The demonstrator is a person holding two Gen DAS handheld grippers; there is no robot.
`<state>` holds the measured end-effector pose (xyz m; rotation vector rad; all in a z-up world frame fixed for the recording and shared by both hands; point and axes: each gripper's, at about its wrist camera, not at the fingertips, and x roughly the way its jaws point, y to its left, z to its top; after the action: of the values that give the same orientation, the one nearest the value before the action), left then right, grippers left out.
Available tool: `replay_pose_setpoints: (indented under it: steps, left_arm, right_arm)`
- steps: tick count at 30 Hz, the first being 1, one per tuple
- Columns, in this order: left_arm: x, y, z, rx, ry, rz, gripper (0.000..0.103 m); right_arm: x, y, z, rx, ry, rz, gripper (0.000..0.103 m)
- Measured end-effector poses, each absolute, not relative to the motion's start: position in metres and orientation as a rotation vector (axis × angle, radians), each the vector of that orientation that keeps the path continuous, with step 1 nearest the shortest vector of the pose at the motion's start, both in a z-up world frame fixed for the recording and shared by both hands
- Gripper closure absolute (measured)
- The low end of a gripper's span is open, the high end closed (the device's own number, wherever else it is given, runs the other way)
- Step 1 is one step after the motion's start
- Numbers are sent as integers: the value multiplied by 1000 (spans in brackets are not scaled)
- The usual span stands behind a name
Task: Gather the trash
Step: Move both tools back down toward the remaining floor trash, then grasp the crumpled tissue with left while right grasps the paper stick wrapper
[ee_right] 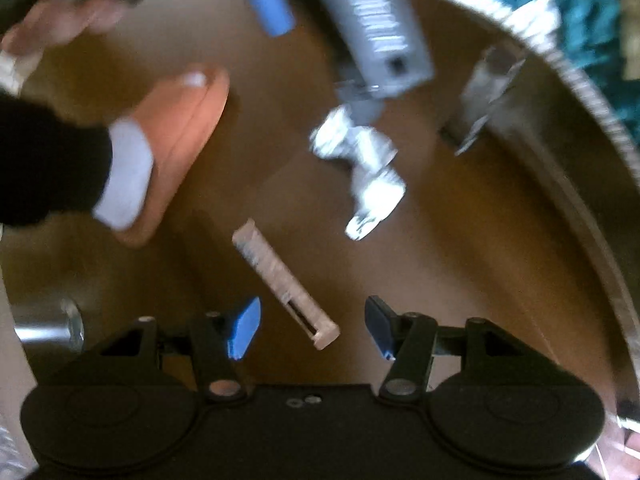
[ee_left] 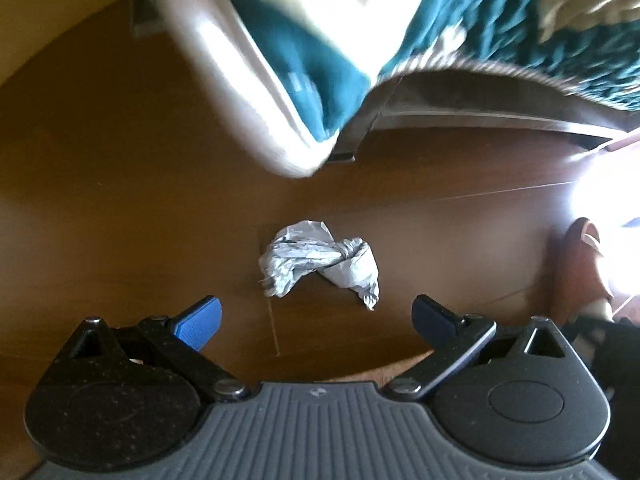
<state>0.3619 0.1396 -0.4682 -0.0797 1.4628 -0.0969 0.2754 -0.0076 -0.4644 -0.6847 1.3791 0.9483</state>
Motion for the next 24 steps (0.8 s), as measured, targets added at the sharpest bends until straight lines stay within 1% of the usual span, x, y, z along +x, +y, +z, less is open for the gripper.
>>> replay_pose_setpoints:
  steps: [3,7,13,18,24]
  left_arm:
    - [370,132,-501,-116,1500,-97,1]
    - [378,132,-542,-258,1552,-39,1]
    - [387,132,-587,-433,1588,55,1]
    - [387,135,-609,-506,1581,110,2]
    - [386,136,-618,-514,1566,121,2]
  right_arm:
    - [267,-4,-492,-737,1394,989,46]
    - [257,-3,-518,-792,1383,1024,45]
    - [246,3,-551,-845,1364,1075,45]
    - [236,10,-566,-874,1314,1089,46]
    - [229,22,-576,-926,1243,1119,47]
